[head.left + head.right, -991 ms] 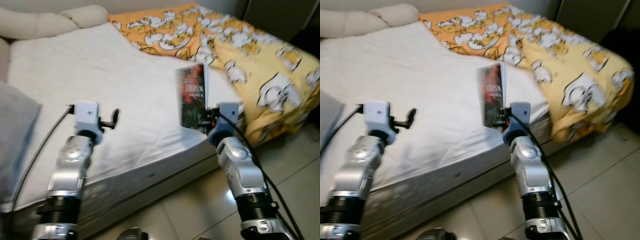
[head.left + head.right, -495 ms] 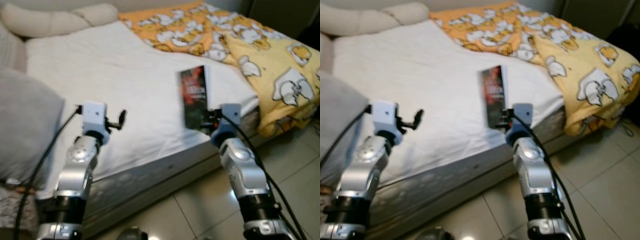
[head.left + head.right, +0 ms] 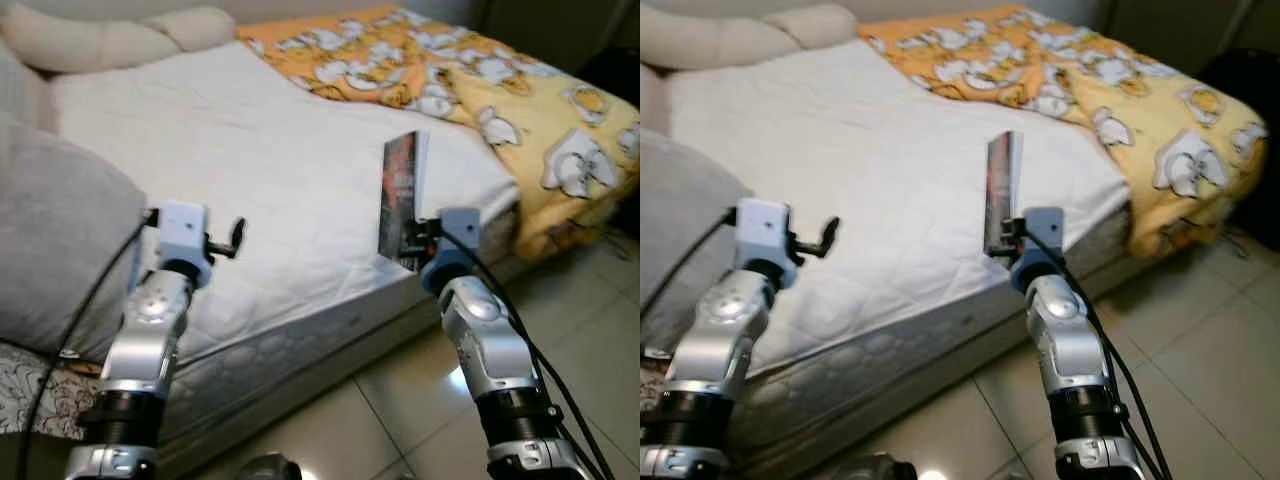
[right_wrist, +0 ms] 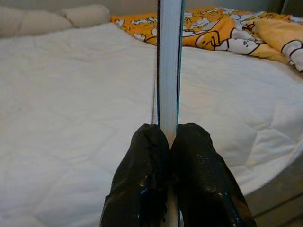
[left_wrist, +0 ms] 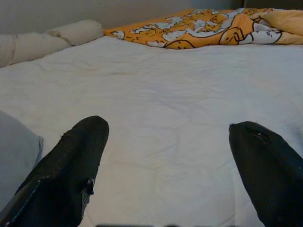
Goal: Clean up the room
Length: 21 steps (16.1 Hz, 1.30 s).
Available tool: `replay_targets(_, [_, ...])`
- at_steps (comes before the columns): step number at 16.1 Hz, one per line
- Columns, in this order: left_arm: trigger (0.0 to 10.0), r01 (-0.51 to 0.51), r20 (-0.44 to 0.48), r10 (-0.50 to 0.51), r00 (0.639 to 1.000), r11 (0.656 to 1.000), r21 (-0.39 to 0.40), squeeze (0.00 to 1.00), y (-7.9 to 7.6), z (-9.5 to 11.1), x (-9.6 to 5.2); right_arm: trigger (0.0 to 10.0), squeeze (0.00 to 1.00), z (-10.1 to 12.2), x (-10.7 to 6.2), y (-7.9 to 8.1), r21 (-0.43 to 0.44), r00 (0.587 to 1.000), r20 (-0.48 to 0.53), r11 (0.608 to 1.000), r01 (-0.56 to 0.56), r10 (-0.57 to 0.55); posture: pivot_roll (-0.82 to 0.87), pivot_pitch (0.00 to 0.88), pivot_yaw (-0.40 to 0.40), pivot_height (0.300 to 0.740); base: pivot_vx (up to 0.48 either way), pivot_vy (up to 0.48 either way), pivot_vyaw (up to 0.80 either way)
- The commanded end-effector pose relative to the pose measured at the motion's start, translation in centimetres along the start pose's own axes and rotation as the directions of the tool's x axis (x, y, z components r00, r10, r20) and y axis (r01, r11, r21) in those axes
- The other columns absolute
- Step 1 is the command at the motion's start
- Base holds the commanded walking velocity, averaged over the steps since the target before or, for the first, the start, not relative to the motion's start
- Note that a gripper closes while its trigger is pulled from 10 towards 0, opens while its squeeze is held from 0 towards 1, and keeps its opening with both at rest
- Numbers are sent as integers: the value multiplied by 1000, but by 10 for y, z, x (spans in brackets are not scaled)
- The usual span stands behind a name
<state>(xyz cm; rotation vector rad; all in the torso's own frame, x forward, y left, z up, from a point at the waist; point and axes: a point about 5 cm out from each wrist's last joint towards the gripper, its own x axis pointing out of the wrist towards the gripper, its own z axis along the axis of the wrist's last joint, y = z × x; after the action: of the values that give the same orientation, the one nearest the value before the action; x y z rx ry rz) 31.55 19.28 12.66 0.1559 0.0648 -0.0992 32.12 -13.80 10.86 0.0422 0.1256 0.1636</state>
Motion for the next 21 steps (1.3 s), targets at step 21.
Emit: replay_targets(21, [10000, 40, 30, -40, 999, 999, 1, 0, -9, 4, 2, 10000, 0, 11, 4, 1, -41, 999, 44, 999, -21, 23, 79, 0, 31, 740, 205, 0, 744])
